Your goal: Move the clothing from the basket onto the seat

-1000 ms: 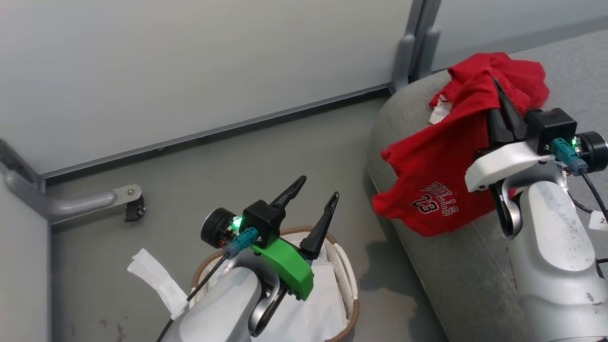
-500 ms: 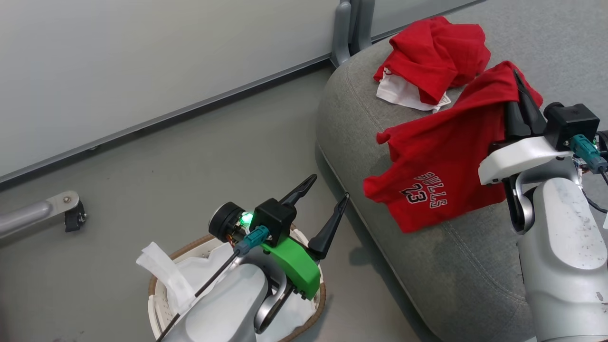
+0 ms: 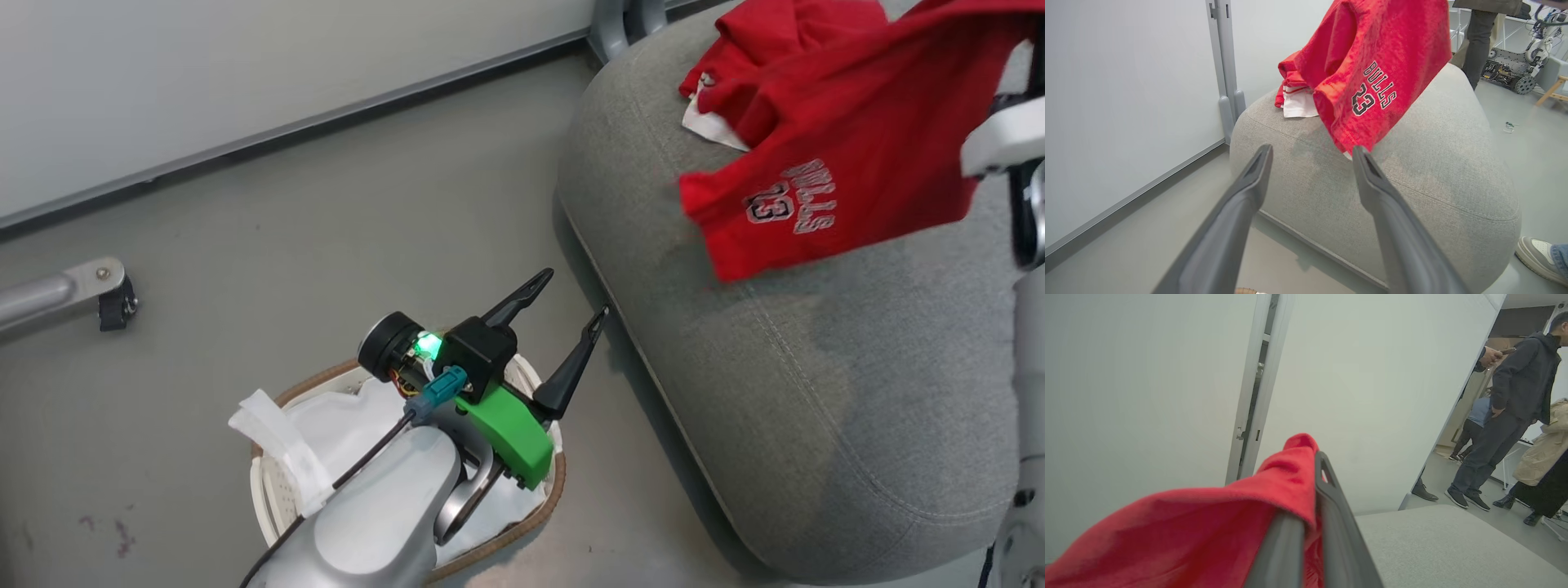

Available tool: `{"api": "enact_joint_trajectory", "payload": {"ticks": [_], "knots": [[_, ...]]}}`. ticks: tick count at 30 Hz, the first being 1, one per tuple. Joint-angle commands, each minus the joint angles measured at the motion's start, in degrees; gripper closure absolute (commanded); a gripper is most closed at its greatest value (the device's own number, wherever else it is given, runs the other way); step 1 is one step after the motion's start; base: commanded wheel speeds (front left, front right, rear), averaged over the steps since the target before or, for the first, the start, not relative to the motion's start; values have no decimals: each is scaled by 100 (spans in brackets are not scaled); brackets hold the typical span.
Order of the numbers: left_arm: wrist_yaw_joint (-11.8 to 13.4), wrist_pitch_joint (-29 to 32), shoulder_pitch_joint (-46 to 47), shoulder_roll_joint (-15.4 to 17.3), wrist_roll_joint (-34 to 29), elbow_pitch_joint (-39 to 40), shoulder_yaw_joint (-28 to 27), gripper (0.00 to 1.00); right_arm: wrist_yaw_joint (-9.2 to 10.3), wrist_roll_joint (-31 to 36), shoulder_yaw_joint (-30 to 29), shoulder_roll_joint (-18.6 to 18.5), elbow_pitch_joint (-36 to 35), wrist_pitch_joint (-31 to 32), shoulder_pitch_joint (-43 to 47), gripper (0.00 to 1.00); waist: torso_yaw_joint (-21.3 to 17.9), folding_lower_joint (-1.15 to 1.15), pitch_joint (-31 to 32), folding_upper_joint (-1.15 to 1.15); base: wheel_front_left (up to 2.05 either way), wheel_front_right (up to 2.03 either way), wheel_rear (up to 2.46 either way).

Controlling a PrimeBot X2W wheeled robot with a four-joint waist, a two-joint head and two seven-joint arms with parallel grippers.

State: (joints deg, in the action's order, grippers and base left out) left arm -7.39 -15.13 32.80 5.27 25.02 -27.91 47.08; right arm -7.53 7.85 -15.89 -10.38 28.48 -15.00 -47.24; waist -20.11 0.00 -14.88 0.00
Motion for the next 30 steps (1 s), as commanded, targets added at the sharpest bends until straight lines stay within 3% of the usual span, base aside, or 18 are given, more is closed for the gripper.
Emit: {"api": "enact_joint_trajectory", "payload": {"ticks": [1, 8, 14, 19, 30], "knots": [[-18, -2, 116, 75, -31, 31, -3, 0, 8, 69, -71, -102, 53, -28, -225, 100, 284, 0, -364, 0, 0, 0, 0], [-18, -2, 426, 176, -196, 172, -25, 0, 8, 293, -466, -748, 574, -27, -1375, 100, 669, 0, -1125, 0, 0, 0, 0], [-18, -3, 716, 208, -322, 344, -37, 0, 8, 504, -771, -1059, 1105, -20, -1826, 100, 942, 0, -1729, 0, 0, 0, 0], [-18, -2, 888, 201, -408, 426, -37, 0, 8, 687, -1128, -1103, 1371, -18, -1641, 100, 1119, 0, -2035, 0, 0, 0, 0], [-18, -2, 772, 217, -494, 440, -176, 0, 8, 975, -1502, -763, 1681, -17, -1125, 100, 1173, 0, -2225, 0, 0, 0, 0]]}}
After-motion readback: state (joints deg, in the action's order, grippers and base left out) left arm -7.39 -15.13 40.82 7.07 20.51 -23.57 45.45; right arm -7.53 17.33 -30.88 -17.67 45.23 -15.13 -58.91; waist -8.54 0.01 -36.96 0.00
